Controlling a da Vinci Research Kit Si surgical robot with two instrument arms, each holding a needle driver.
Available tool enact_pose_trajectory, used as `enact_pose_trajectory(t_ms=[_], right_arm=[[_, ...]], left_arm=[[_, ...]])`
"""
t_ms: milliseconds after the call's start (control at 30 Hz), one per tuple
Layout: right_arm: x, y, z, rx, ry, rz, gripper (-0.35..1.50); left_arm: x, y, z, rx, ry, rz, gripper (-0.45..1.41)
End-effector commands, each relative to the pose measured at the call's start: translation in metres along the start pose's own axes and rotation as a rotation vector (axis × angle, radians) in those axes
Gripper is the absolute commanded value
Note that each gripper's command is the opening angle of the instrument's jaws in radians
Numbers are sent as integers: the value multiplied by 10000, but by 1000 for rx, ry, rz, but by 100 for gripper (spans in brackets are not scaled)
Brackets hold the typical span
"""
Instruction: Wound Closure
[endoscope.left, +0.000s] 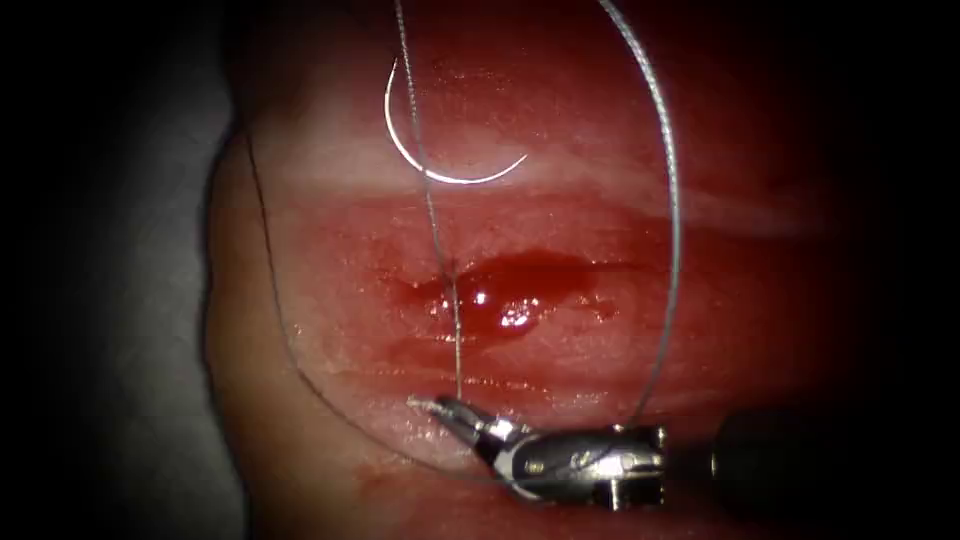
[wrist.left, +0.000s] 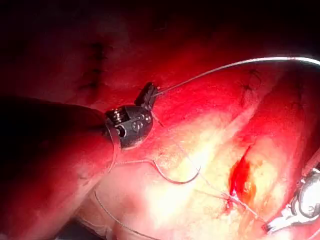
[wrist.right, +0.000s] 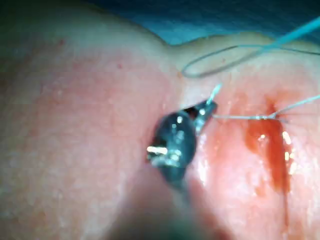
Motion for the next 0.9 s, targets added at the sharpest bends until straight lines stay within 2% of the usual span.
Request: enact_pose_trajectory(t_ms=[33,133,300,433,600,733,800,867,900], right_arm=[[-1,-7,1,-5,-3,19,31],[1,-6,0,-3,-4,33,68],[7,-7,-2,0,-5,61,106],[17,-7,-6,8,-5,81,120],[34,-6,-18,38,0,98,118],[49,7,-23,68,6,120,105],[55,17,-22,90,24,134,86],[60,28,-19,123,46,145,49],[61,34,-17,135,51,147,39]], left_arm=[[1,12,5,2,26,-18,-45],[14,29,0,18,115,-80,-45],[34,55,-6,39,244,-161,-45],[50,75,-14,47,340,-211,-45],[69,101,-27,39,433,-238,-45],[90,135,-45,-14,528,-266,-45],[95,150,-50,-38,558,-270,-45],[101,168,-55,-65,588,-283,-45],[102,175,-56,-75,599,-284,-45]])
